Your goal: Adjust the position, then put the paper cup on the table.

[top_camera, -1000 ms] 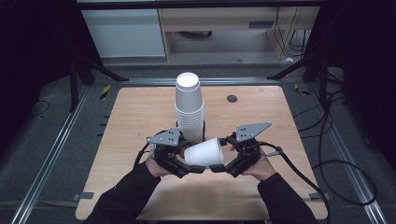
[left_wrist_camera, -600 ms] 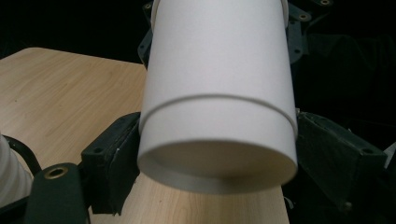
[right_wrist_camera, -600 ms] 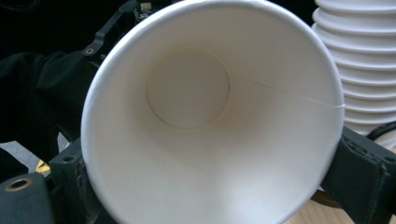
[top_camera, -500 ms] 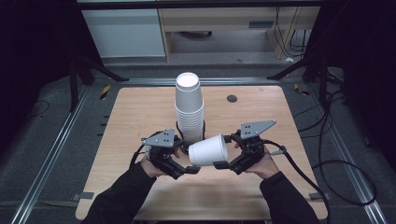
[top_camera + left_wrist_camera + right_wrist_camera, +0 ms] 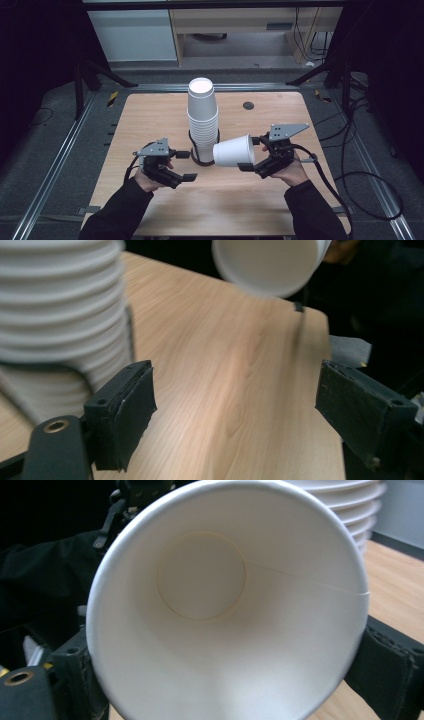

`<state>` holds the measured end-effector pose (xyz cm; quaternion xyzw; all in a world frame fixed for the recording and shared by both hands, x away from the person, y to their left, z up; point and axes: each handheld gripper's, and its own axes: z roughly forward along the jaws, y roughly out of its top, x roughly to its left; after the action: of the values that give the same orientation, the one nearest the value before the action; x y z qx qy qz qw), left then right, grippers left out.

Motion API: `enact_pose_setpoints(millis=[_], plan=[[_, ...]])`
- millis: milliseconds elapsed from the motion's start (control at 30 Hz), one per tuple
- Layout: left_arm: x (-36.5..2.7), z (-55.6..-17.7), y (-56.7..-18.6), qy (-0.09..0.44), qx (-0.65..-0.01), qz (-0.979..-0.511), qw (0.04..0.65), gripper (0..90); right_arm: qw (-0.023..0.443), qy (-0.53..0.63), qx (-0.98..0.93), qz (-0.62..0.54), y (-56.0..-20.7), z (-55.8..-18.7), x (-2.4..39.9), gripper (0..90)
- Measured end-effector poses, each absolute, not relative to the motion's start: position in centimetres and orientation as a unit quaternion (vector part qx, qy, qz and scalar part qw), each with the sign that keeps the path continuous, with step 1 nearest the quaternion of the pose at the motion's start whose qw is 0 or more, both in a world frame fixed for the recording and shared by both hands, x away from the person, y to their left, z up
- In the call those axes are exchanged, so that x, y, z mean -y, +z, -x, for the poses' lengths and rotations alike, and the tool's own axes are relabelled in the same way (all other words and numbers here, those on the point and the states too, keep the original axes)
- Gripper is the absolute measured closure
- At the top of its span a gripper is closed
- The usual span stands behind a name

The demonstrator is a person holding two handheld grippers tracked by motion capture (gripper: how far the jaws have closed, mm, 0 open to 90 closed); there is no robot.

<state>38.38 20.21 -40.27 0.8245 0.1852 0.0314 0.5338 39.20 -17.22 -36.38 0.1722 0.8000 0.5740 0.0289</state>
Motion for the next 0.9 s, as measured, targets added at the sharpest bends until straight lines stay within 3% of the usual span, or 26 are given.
enact_pose_setpoints(millis=[500, 900], plan=[[-25.8, -38.5, -42.6, 0.111, -0.343, -0.796, 0.486, 14.4, 0.104, 0.519, -0.804, -0.272, -34.8, -40.3, 21.6, 7.5], [-27.9, -39.3, -44.1, 0.148, -0.414, -0.787, 0.432, 15.1, 0.147, 0.446, -0.811, -0.348, -34.2, -41.9, 23.9, 7.6]])
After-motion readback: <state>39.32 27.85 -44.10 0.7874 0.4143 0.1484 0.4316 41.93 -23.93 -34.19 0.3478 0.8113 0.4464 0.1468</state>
